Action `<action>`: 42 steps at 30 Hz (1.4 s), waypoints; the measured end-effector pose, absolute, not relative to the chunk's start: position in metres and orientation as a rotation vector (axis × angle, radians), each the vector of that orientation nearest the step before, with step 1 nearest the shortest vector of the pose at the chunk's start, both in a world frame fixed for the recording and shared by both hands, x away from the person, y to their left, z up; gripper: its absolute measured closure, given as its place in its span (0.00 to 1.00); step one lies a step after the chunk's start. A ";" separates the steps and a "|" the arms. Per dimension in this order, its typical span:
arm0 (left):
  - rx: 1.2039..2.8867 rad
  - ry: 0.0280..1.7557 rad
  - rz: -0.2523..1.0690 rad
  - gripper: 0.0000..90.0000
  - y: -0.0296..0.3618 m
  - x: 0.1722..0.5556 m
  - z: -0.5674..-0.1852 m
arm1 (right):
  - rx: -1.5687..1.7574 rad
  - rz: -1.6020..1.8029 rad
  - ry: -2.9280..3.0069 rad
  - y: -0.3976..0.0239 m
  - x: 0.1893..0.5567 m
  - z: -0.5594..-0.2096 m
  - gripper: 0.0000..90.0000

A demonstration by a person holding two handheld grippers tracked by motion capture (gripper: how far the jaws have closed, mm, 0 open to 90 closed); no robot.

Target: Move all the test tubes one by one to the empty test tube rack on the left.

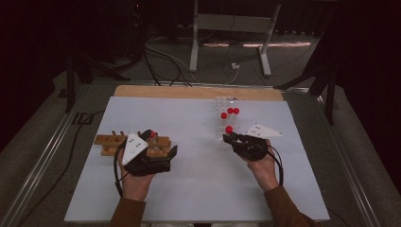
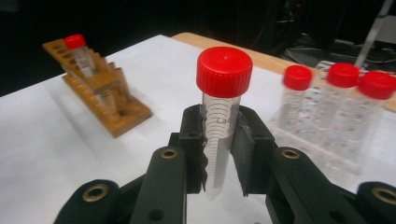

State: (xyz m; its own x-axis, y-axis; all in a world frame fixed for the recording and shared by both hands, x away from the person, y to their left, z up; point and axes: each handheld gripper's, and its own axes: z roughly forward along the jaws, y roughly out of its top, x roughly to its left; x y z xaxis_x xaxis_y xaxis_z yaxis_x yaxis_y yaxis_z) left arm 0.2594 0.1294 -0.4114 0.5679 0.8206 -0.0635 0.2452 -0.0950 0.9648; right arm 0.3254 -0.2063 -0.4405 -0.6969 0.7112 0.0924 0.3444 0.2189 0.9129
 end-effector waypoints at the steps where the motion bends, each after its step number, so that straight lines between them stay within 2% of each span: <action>1: 1.642 0.900 0.606 0.01 0.125 0.260 -0.411 | 0.975 1.468 2.164 -0.204 0.323 -0.441 0.83; 13: 1.729 0.800 0.494 0.01 0.067 0.277 -0.409 | 0.945 1.477 2.226 -0.195 0.310 -0.445 0.83; 16: 1.747 0.799 0.445 0.05 0.057 0.284 -0.411 | 0.934 1.482 2.235 -0.193 0.308 -0.445 0.83; 18: 1.761 0.799 0.438 0.10 0.051 0.286 -0.413 | 0.922 1.485 2.245 -0.191 0.307 -0.445 0.83; 21: 1.761 0.780 0.414 0.26 0.044 0.290 -0.416 | 0.904 1.486 2.258 -0.187 0.305 -0.445 0.83; 22: 1.760 0.773 0.405 0.37 0.043 0.291 -0.416 | 0.895 1.487 2.268 -0.185 0.304 -0.445 0.83; 23: 1.758 0.762 0.392 0.37 0.041 0.291 -0.417 | 0.895 1.487 2.268 -0.185 0.304 -0.445 0.83; 25: 1.772 0.743 0.369 0.51 0.036 0.293 -0.418 | 0.876 1.489 2.282 -0.181 0.302 -0.445 0.83; 26: 1.780 0.737 0.369 0.55 0.034 0.294 -0.418 | 0.872 1.489 2.285 -0.180 0.302 -0.445 0.83; 29: 1.803 0.722 0.356 0.59 0.027 0.295 -0.420 | 0.861 1.493 2.291 -0.178 0.301 -0.444 0.83; 35: 1.811 0.725 0.340 0.76 0.024 0.297 -0.422 | 0.847 1.487 2.309 -0.175 0.300 -0.446 0.83; 42: 1.815 0.720 0.353 0.79 0.026 0.296 -0.422 | 0.841 1.496 2.310 -0.175 0.300 -0.445 0.82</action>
State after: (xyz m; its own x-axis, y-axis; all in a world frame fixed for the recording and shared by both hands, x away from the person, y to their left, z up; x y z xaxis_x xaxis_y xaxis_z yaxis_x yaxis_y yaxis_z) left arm 0.2960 0.0256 -0.4218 0.7710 0.6283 -0.1037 0.3021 -0.2175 0.9281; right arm 0.2998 -0.1754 -0.4454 -0.7975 0.5967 0.0892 0.3253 0.3008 0.8965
